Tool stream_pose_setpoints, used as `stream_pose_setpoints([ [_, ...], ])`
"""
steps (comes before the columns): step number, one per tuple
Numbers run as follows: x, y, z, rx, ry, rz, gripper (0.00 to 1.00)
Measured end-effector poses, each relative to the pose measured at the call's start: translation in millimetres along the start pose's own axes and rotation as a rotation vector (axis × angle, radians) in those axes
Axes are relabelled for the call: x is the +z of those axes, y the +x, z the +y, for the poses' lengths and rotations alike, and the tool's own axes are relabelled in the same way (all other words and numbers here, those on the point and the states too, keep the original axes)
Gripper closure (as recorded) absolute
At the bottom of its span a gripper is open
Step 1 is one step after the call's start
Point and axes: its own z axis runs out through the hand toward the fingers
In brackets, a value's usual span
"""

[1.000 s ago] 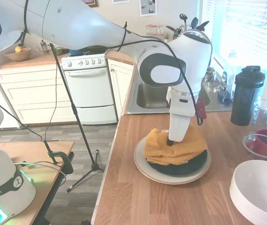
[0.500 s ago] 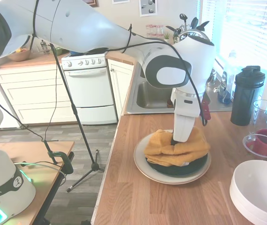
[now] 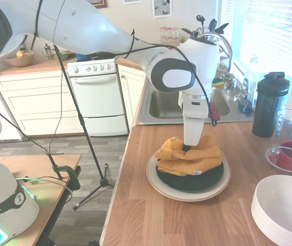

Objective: Wipe the blue plate in counterclockwise motion

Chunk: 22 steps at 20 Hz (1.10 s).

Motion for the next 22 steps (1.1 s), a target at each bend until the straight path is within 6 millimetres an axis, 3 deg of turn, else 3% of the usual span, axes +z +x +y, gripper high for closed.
stream_pose_setpoints([
  [7, 3, -5, 61, 0.015, 0.053, 0.025, 1.00],
  [11, 4, 6, 86, 0.030, 0.065, 0.009, 1.00],
  [17, 5, 35, 99, 0.074, 0.075, -0.024, 1.00],
  [22, 5, 54, 81, 0.086, 0.049, -0.053, 1.00],
])
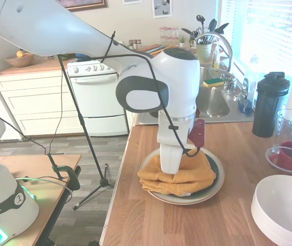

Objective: Wipe the blue plate in counterclockwise motion

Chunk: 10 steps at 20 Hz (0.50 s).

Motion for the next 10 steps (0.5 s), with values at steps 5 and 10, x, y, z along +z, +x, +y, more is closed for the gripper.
stream_pose_setpoints([
  [5, -1, 0, -28, -0.019, -0.018, -0.007, 1.00],
  [10, -1, -23, -49, -0.045, -0.023, 0.012, 1.00],
])
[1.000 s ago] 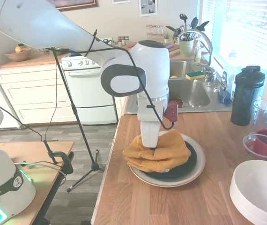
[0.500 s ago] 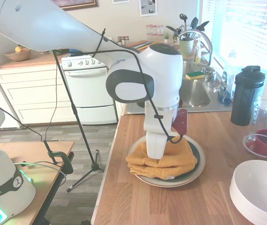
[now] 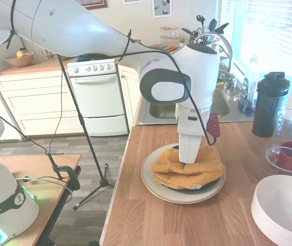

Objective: Wipe the blue plate in counterclockwise motion

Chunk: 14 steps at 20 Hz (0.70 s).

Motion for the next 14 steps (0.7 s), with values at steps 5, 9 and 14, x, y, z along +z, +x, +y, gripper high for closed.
stream_pose_setpoints([
  [5, -5, -33, -14, -0.037, 0.003, 0.027, 1.00],
  [9, -13, -62, -5, -0.068, 0.030, 0.058, 1.00],
  [14, -11, -73, 40, -0.061, 0.065, 0.084, 1.00],
])
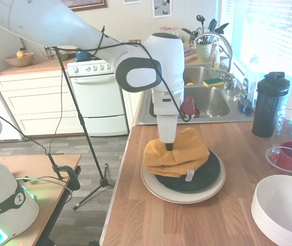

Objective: Wipe the blue plate in counterclockwise motion

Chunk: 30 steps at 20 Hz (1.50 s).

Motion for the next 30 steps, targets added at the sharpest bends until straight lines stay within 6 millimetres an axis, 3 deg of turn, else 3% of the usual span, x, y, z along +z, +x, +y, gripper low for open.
stream_pose_setpoints([
  [5, 7, 14, 33, 0.031, 0.007, -0.001, 1.00],
  [12, 19, 65, 47, 0.096, 0.010, -0.048, 1.00],
  [16, 20, 97, 35, 0.121, -0.007, -0.080, 1.00],
  [20, 19, 111, 14, 0.116, -0.023, -0.095, 1.00],
  [30, 5, 99, -34, 0.079, -0.040, -0.100, 1.00],
])
